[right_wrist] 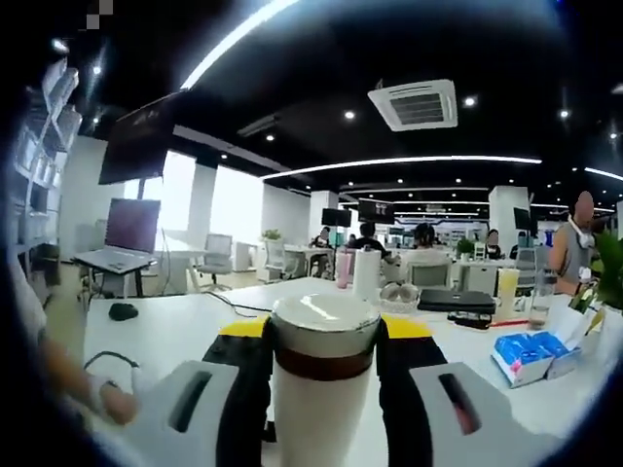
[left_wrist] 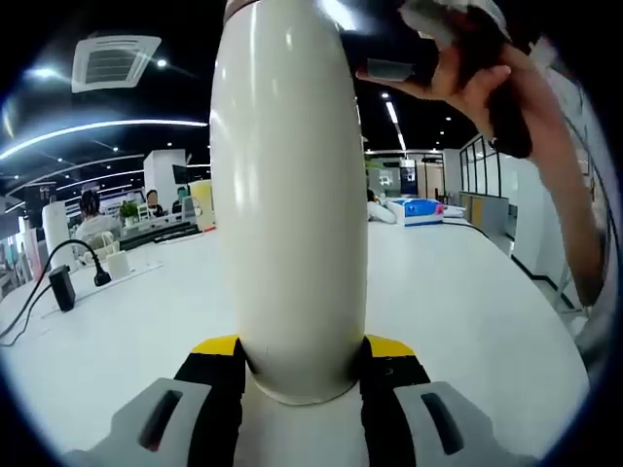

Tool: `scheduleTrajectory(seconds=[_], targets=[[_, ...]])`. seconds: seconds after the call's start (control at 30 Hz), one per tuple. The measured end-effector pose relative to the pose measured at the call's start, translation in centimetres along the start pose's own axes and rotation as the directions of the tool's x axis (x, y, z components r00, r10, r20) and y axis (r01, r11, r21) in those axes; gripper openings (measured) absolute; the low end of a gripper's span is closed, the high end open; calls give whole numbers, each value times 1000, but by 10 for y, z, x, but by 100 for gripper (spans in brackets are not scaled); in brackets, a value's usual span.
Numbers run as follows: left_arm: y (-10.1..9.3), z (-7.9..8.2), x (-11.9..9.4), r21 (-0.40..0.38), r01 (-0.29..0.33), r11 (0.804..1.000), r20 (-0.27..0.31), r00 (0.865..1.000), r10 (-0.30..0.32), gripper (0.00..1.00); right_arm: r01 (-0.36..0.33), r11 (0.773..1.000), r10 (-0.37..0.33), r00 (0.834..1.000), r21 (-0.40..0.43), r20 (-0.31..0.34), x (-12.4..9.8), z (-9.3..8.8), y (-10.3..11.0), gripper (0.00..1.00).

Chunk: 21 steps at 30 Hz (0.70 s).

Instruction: Grasp the water cup twist off the cup lid place the cup lid on the table

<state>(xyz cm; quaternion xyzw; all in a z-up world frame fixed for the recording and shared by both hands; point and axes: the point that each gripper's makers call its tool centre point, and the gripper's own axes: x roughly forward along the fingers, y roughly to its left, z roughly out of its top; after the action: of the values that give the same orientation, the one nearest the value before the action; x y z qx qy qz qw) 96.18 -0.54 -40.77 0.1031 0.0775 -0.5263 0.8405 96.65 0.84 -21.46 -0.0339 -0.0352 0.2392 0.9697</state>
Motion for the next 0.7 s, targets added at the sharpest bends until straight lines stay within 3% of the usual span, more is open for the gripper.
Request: scheduleTrajectory(seconds=[0.33,0.7], targets=[[0,0,0,-1,0,1000,1,1000,0,48,-103,995,103,995,0,0,1,-1,0,44],[0,0,0,-5,0,1000,1,1000,0,48,-218,976,218,976,11,4,4,-3,2,44]])
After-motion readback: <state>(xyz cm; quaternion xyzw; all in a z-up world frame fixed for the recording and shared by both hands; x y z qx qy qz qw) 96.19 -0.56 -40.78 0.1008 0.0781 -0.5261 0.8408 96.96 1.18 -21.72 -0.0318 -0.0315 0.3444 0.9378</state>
